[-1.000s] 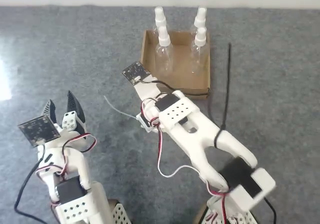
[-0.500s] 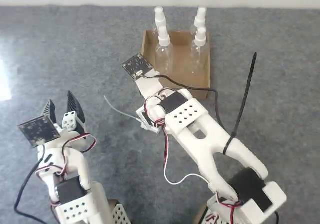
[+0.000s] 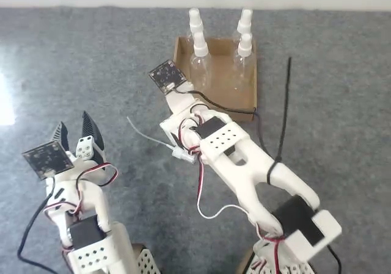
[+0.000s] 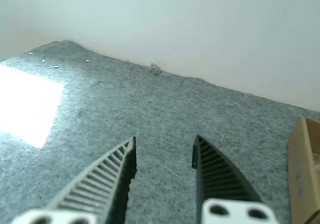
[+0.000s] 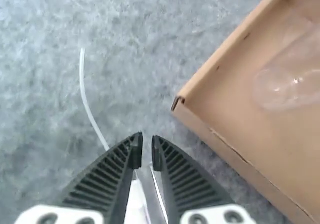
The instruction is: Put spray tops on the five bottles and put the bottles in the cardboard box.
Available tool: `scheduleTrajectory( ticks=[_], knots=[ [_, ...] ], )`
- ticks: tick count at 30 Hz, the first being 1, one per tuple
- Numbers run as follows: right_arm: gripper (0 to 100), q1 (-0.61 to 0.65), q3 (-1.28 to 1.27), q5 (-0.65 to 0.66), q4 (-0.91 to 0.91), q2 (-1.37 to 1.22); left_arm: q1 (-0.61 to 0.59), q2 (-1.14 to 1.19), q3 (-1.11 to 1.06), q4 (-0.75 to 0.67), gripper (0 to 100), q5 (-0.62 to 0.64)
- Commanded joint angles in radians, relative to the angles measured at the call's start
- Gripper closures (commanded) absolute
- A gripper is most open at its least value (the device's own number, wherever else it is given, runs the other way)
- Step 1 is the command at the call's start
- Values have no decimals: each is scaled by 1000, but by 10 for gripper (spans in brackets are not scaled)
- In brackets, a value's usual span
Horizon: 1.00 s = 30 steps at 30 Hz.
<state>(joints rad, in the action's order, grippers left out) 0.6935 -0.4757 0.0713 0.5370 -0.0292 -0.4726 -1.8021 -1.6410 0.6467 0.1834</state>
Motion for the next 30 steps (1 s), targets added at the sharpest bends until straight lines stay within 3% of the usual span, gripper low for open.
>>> scheduleTrajectory(
  ticks=[1, 24, 30],
  knots=[
    [983, -7, 12, 86, -24, -7, -2, -20, 8, -35, 826, -8],
    [985, -294, 97, 115, 472, 108, -2, -20, 8, -35, 826, -8],
    [985, -369, 94, 275, 613, 136, -2, -20, 8, -35, 826, -8]
  ],
)
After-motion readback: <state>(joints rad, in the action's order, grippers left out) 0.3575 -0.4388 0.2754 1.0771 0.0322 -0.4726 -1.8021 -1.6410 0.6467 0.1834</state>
